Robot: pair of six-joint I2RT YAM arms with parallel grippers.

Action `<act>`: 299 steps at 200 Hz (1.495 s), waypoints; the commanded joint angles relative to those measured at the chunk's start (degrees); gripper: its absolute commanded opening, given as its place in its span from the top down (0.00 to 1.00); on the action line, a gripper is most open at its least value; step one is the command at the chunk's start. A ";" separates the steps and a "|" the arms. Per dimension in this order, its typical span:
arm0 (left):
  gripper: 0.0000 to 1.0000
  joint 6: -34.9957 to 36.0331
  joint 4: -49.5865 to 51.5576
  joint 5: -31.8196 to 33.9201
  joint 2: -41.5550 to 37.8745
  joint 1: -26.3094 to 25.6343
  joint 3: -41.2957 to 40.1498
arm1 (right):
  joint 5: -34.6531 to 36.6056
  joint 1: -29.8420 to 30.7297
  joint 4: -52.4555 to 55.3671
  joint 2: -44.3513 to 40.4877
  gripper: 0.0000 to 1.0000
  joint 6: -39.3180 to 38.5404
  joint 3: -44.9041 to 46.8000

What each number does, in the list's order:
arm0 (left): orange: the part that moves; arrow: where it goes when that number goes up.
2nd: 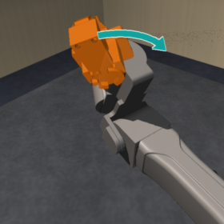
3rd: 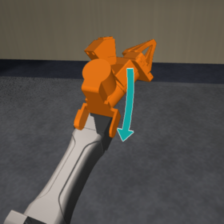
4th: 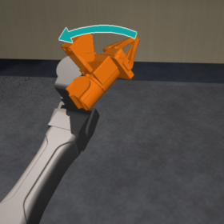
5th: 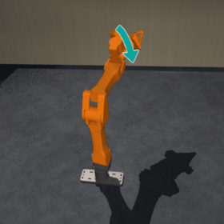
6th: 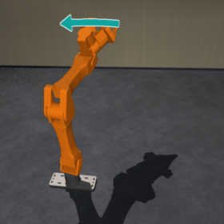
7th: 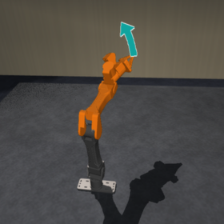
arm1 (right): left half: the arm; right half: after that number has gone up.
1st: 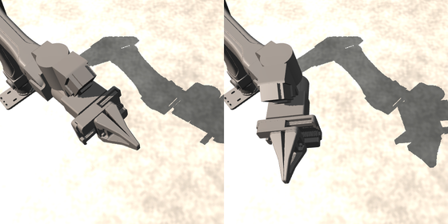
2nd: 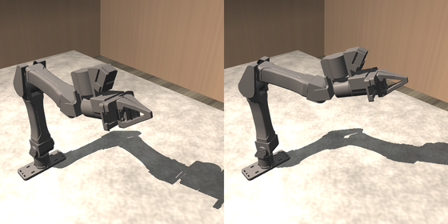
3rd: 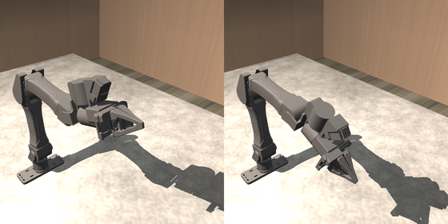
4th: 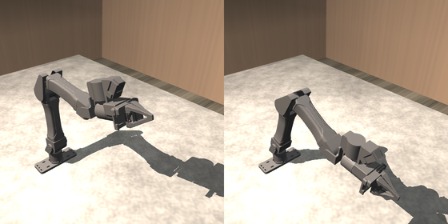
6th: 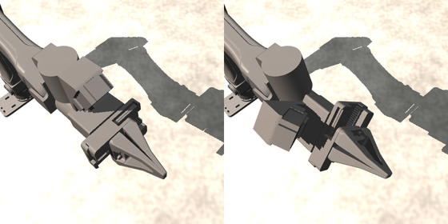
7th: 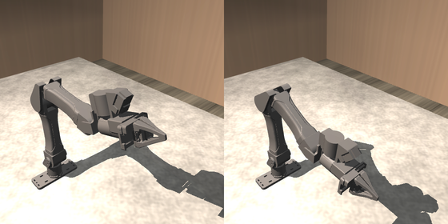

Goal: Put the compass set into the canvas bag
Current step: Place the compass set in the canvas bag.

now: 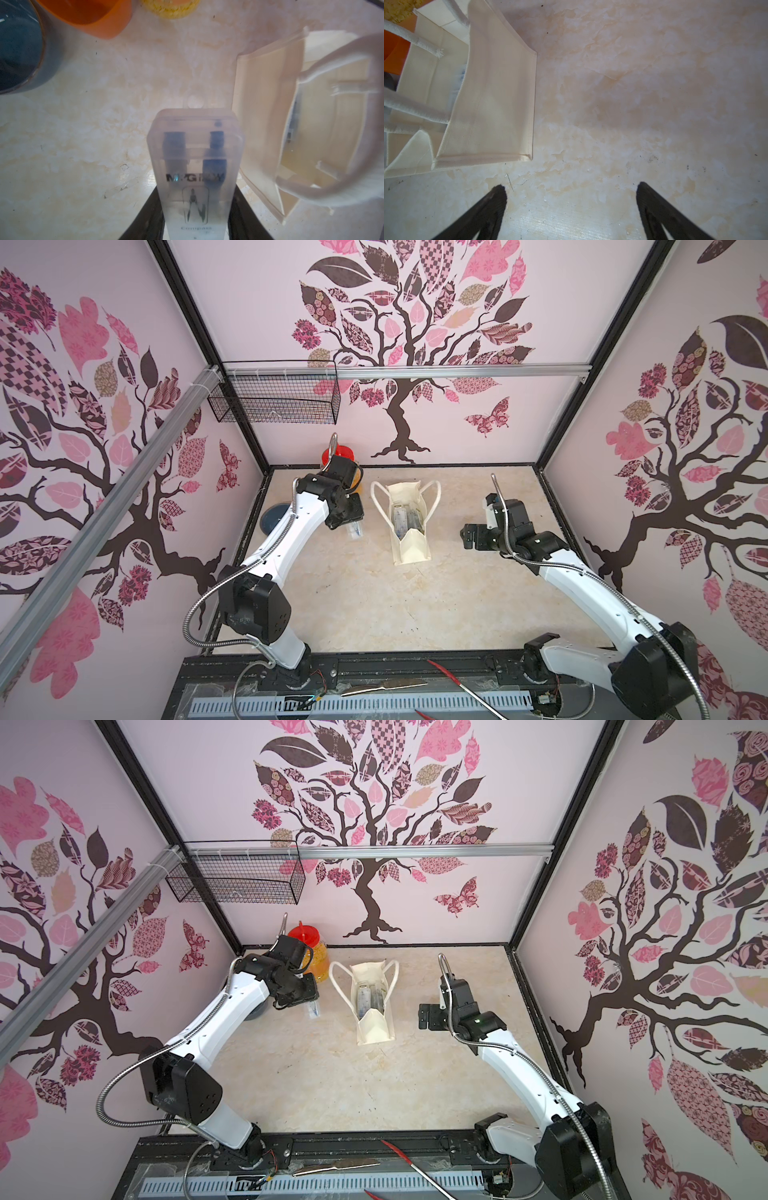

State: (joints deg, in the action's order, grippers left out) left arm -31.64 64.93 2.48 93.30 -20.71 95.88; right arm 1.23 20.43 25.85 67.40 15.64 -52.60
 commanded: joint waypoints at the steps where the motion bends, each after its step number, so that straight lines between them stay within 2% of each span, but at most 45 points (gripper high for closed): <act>1: 0.60 1.43 3.57 2.76 0.04 -1.47 8.47 | 0.04 -0.22 0.46 -0.24 0.00 0.16 -2.95; 31: 0.60 1.50 4.23 3.92 0.38 -3.37 14.83 | -0.07 -0.17 0.36 -0.25 0.00 0.20 -2.77; 48: 0.60 1.49 5.00 1.87 2.35 -4.84 20.52 | -0.39 -0.21 0.34 0.09 0.00 0.28 -3.03; 109: 0.60 2.04 5.46 -4.34 15.10 -8.61 34.55 | -0.18 -0.21 0.69 -0.07 0.00 0.14 -3.57; 161: 0.60 4.18 4.63 -3.49 25.18 -10.04 39.45 | 0.32 -0.22 1.30 -0.16 0.00 -0.42 -3.41; 248: 0.60 3.89 3.90 -0.99 32.38 -13.65 37.54 | 0.06 -0.21 0.61 0.98 0.00 -0.52 -3.04; 299: 0.60 1.21 2.66 -1.82 32.59 -14.88 33.60 | 0.26 -0.21 0.49 0.48 0.00 -0.68 -2.27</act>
State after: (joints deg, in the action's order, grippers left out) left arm -28.97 68.97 0.34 126.19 -35.35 131.41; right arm 1.23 20.43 25.93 67.42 15.42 -54.15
